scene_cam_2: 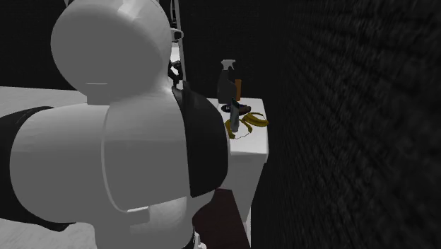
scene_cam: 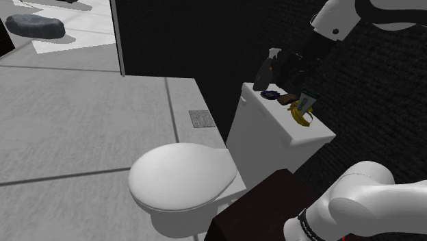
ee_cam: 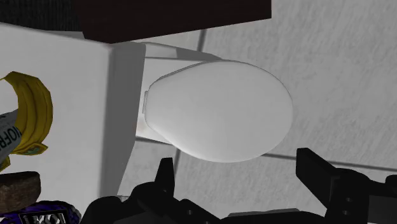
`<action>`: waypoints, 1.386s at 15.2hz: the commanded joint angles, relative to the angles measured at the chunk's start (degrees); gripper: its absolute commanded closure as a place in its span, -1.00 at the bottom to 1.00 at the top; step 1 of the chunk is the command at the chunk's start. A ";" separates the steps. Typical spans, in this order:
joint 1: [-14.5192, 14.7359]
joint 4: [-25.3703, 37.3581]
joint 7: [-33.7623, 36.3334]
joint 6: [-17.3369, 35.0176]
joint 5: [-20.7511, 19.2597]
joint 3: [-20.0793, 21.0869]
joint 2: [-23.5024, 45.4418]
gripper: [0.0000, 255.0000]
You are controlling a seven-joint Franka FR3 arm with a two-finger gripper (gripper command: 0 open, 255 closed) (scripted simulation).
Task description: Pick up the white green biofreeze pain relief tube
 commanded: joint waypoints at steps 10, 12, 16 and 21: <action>-2.62 -2.42 -13.35 6.20 -7.13 -11.60 1.49 -1.00; -3.01 -2.18 -16.30 7.77 -8.45 -14.30 2.63 -1.00; -3.39 -0.83 -22.25 11.00 -10.51 -19.84 5.75 -1.00; -2.83 2.47 -29.87 15.03 -11.68 -27.18 11.08 -1.00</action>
